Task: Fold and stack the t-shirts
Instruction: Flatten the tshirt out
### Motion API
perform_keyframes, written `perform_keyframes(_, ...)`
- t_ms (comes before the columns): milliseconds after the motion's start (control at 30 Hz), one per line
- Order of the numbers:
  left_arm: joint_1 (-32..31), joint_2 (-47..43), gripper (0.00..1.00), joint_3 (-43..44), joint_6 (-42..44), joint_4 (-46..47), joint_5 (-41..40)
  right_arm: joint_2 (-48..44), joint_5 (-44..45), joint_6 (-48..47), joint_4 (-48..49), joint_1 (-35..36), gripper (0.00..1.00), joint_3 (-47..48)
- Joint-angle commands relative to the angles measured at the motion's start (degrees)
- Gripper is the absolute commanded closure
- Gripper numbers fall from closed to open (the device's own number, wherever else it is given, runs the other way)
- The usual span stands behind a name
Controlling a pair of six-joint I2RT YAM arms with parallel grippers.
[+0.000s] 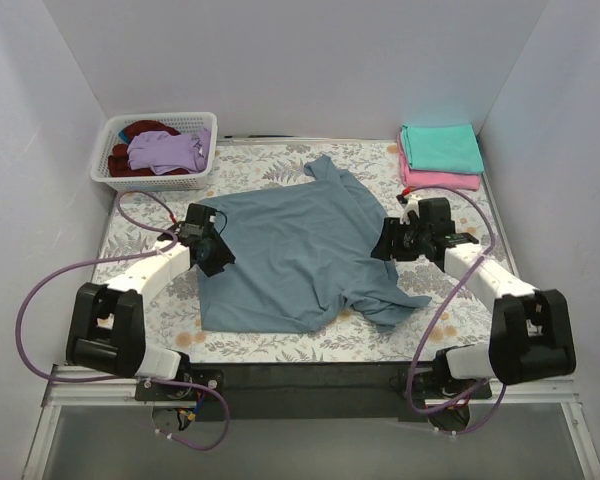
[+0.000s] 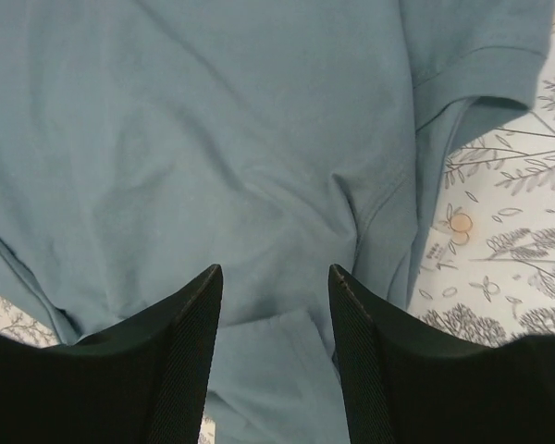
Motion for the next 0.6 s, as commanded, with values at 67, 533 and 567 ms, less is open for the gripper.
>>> perform_keyframes(67, 1.64, 4.96, 0.66, -0.79, -0.92, 4.39, -1.39, 10.65, 1.52, 1.88, 8.81, 0.69, 0.45, 3.46)
perform_keyframes(533, 7.45, 23.32, 0.66, 10.97, 3.21, 5.45, 0.89, 29.9, 11.55, 3.72, 11.37, -4.67, 0.47, 16.1)
perform_keyframes(567, 7.45, 24.91, 0.66, 14.98, 3.56, 4.93, 1.5, 30.95, 11.47, 3.72, 11.19, -4.85, 0.46, 17.26)
